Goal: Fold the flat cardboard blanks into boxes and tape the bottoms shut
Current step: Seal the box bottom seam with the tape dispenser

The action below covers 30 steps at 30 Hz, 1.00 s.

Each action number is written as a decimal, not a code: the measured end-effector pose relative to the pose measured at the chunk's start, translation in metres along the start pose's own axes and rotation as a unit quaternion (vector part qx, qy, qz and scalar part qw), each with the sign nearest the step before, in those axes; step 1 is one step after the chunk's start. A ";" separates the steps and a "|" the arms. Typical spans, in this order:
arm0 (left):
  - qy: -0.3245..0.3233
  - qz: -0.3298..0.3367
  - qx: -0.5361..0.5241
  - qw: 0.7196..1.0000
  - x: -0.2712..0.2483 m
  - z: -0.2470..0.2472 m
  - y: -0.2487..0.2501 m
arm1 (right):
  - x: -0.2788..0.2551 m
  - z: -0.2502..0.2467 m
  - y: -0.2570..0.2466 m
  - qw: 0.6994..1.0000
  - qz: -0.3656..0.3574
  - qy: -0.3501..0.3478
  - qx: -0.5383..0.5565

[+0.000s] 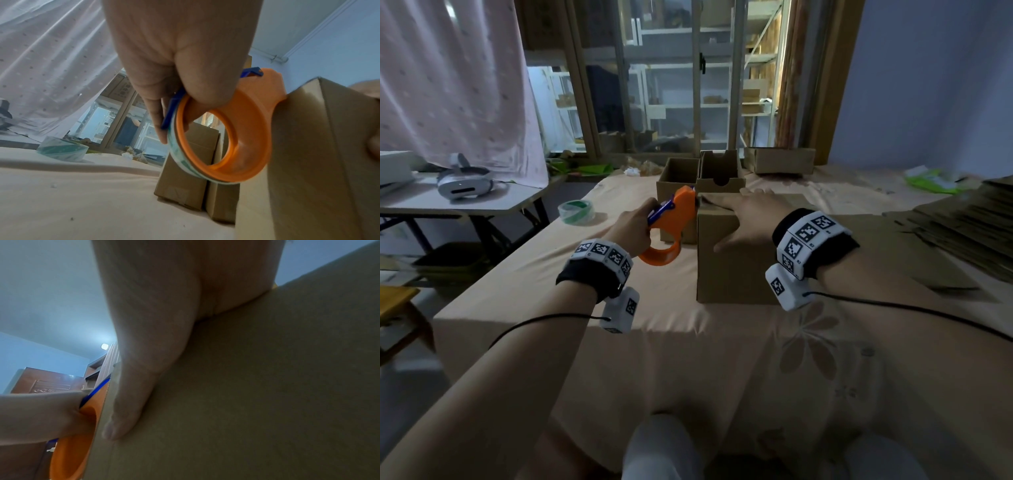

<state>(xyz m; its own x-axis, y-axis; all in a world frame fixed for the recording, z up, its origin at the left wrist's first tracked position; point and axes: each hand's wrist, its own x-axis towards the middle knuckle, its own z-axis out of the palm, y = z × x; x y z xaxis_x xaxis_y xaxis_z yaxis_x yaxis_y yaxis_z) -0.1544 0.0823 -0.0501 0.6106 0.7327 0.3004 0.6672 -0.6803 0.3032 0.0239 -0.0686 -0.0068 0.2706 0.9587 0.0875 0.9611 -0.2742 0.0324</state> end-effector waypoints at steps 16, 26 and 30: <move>-0.040 0.005 0.087 0.995 -0.016 0.007 -0.072 | 0.004 -0.004 0.002 1.000 -0.015 -0.009 0.005; -0.129 0.137 0.309 0.932 0.018 -0.024 0.000 | 0.006 0.000 0.002 1.000 -0.020 0.001 0.012; -0.105 0.171 0.359 0.912 0.019 -0.049 0.028 | 0.006 0.002 0.002 1.000 -0.026 0.008 0.013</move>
<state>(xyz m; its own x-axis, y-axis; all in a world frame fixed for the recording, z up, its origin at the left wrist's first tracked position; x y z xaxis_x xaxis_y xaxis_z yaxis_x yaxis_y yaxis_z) -0.1449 0.0765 0.0082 0.8535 0.5171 0.0644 0.4835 -0.7399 -0.4678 0.0279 -0.0631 -0.0080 0.2204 0.9701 0.1017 0.9748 -0.2227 0.0120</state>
